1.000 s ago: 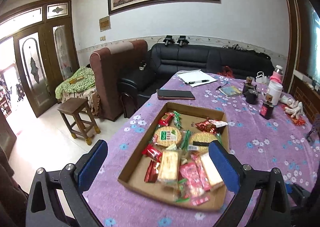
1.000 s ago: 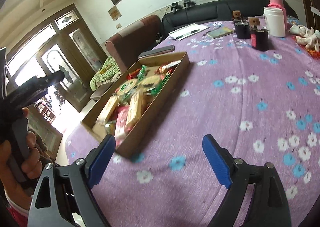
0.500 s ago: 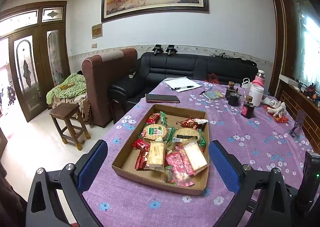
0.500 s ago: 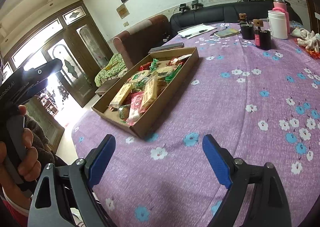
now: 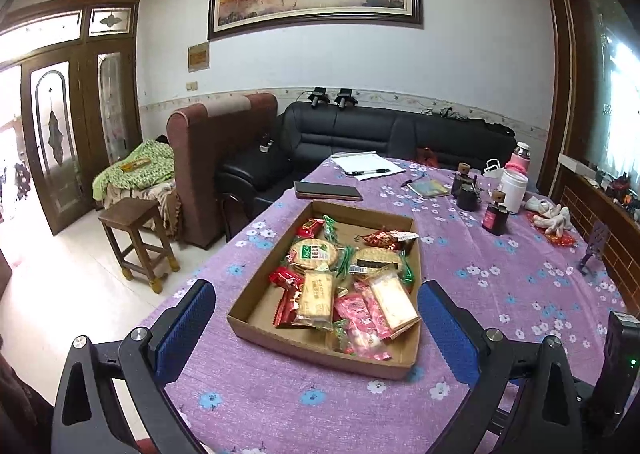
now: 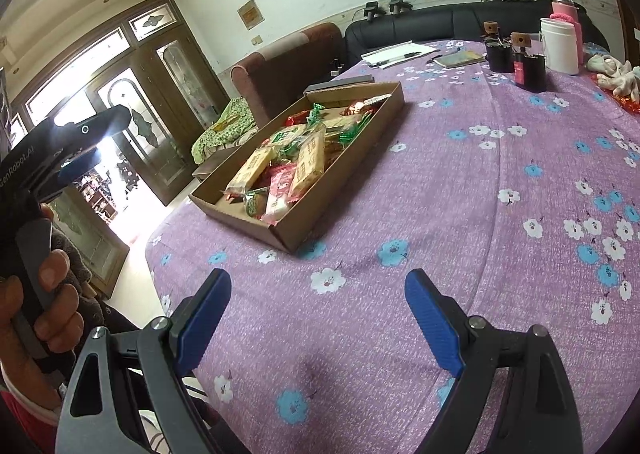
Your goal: Organize snacks
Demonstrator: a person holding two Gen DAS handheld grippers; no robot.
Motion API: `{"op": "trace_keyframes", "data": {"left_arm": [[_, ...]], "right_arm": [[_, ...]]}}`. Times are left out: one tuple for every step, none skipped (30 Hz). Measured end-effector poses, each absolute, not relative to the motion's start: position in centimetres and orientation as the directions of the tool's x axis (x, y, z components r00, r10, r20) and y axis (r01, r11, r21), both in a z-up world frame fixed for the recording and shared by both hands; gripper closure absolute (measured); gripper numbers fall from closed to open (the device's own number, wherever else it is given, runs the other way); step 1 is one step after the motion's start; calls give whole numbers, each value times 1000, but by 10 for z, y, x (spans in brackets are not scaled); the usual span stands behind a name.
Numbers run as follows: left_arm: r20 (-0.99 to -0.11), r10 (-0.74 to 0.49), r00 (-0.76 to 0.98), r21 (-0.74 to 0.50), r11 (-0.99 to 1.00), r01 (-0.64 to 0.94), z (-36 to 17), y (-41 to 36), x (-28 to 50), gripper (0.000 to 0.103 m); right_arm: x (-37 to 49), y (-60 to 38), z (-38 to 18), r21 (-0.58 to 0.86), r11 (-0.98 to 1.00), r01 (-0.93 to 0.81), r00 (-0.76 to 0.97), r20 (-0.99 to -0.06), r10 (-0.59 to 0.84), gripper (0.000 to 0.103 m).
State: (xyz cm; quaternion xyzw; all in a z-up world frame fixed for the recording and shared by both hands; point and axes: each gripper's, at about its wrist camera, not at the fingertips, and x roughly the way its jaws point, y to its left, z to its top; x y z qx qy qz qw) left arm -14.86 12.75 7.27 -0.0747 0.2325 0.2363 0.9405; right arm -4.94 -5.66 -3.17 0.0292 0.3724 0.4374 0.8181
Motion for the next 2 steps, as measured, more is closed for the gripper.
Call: {"op": "trace_keyframes", "data": {"left_arm": [[-474,403,783,-36,880,-474,73,128,-149,1],[-475,394,787,-38,884,-466,73,127,-149,1]], "right_arm": [[-50,-57,-32,372,615,-695,340,-583,737,15],[-50,-56,-31,372,614,-696,339,-583,738,15]]}}
